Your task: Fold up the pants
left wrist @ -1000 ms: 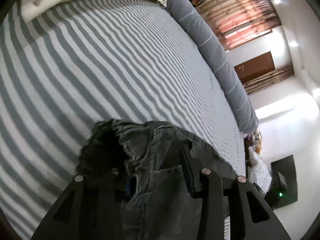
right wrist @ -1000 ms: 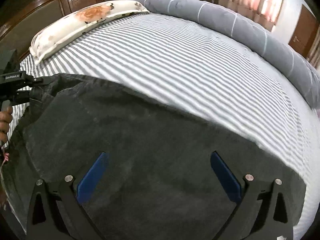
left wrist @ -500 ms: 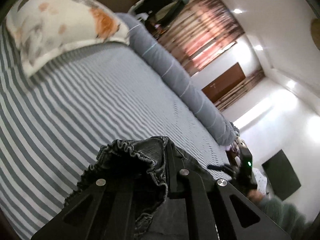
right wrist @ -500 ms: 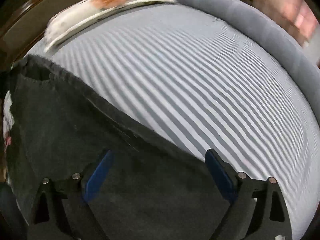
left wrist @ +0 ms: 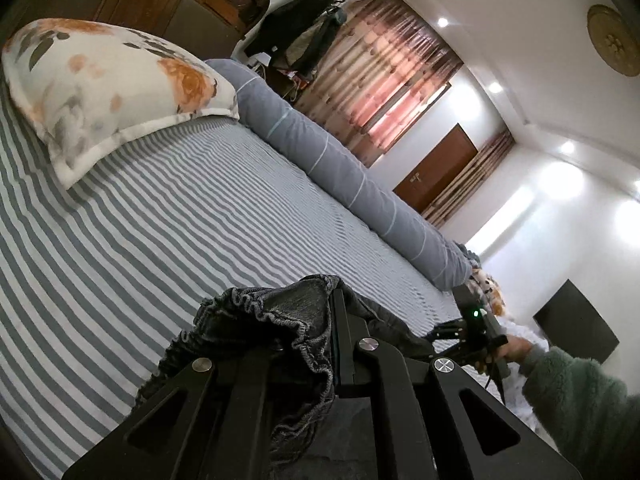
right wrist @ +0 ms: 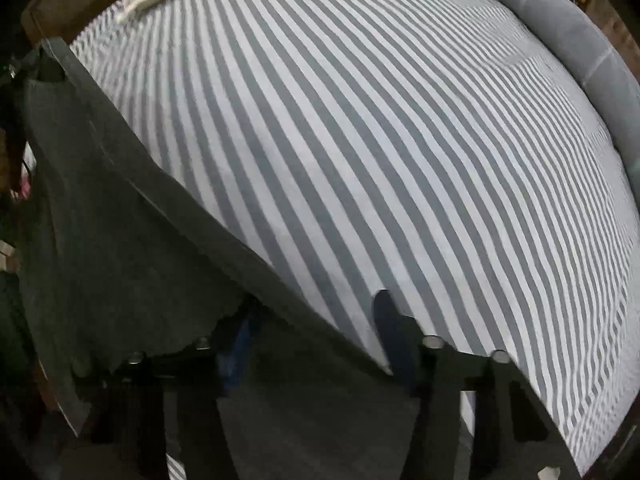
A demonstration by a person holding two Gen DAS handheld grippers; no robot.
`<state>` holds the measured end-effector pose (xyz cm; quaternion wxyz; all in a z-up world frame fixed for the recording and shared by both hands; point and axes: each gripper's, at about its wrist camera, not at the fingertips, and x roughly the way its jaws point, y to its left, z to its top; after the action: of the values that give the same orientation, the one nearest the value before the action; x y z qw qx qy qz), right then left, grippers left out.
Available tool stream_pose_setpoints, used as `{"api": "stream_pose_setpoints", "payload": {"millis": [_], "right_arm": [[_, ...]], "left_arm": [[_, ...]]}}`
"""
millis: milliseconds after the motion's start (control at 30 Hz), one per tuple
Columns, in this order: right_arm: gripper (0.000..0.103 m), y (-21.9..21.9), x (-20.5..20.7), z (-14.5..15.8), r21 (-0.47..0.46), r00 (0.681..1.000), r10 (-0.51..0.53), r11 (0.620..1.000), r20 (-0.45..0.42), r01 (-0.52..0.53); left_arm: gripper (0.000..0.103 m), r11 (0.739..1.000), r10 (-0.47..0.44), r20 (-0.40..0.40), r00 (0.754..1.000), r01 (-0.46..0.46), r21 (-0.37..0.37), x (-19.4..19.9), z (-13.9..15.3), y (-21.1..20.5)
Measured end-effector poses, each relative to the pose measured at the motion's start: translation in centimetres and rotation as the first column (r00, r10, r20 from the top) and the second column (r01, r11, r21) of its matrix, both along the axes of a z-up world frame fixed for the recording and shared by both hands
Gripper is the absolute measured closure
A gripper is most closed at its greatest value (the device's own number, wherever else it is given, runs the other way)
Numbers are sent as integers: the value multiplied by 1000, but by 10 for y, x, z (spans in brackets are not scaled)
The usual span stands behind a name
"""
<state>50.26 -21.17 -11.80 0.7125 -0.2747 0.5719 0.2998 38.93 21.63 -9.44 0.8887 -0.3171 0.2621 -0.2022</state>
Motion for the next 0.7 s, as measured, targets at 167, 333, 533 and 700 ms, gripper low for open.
{"api": "stream_pose_setpoints", "payload": {"millis": [167, 333, 533, 700], "right_arm": [[66, -44, -3, -8, -23, 997, -69, 997, 17, 69], [93, -68, -6, -6, -18, 991, -113, 993, 70, 115], [98, -73, -37, 20, -6, 958, -178, 983, 223, 184], [99, -69, -83, 53, -16, 904, -250, 962, 345, 272]], "left_arm": [[97, 1000, 6, -9, 1000, -5, 29, 4, 0, 0], [97, 998, 16, -17, 1000, -15, 56, 4, 0, -5], [97, 990, 69, -43, 997, -63, 125, 12, -7, -6], [97, 977, 76, -40, 996, -67, 204, 13, 2, -9]]}}
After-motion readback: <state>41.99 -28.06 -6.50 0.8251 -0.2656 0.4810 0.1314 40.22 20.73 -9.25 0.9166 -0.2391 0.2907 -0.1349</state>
